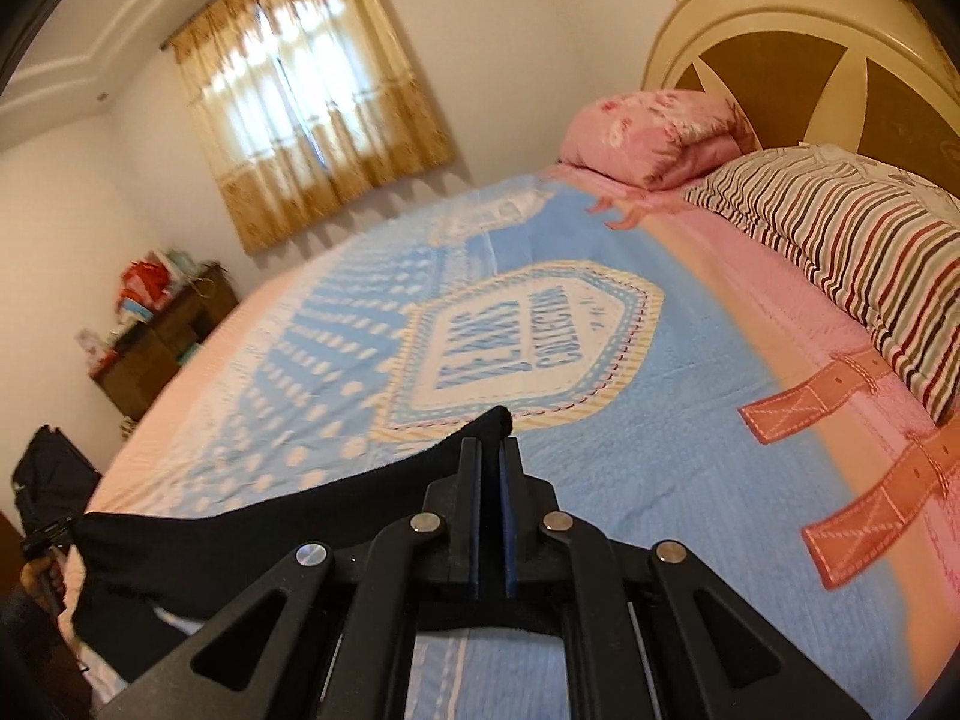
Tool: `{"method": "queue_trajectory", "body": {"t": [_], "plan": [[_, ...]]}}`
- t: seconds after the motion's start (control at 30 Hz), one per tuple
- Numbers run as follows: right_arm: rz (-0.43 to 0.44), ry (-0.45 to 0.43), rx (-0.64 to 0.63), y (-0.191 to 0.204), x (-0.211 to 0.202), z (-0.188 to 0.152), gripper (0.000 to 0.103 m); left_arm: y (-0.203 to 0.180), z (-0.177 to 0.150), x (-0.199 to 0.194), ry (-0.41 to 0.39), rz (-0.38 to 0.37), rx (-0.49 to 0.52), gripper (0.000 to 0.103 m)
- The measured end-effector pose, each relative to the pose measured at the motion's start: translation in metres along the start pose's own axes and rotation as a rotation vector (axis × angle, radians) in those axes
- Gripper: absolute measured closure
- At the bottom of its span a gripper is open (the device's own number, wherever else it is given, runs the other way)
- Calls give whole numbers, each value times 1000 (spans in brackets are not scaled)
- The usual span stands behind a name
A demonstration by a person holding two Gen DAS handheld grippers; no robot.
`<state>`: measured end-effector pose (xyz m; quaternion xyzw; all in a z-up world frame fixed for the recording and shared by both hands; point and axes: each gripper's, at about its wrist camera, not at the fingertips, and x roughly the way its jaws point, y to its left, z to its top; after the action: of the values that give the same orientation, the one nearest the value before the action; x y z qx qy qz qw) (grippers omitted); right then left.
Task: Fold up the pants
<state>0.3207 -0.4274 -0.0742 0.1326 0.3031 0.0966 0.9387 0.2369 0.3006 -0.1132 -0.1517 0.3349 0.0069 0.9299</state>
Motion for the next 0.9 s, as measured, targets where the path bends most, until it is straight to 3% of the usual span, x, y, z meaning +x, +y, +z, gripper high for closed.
{"method": "queue_trajectory", "body": {"t": [0.2, 0.37, 0.73, 0.9], "plan": [[69, -57, 14, -11, -48, -30, 98, -1, -11, -37, -62, -84, -27, 93], [94, -69, 26, -26, -78, -57, 98, 1, -27, -61, -92, -98, -42, 93], [100, -3, 40, -55, -107, -113, 98, 25, -78, -85, -84, -133, -94, 93], [64, 60, 38, -64, -106, -129, 98, 29, -100, -88, -63, -163, -85, 93]]}}
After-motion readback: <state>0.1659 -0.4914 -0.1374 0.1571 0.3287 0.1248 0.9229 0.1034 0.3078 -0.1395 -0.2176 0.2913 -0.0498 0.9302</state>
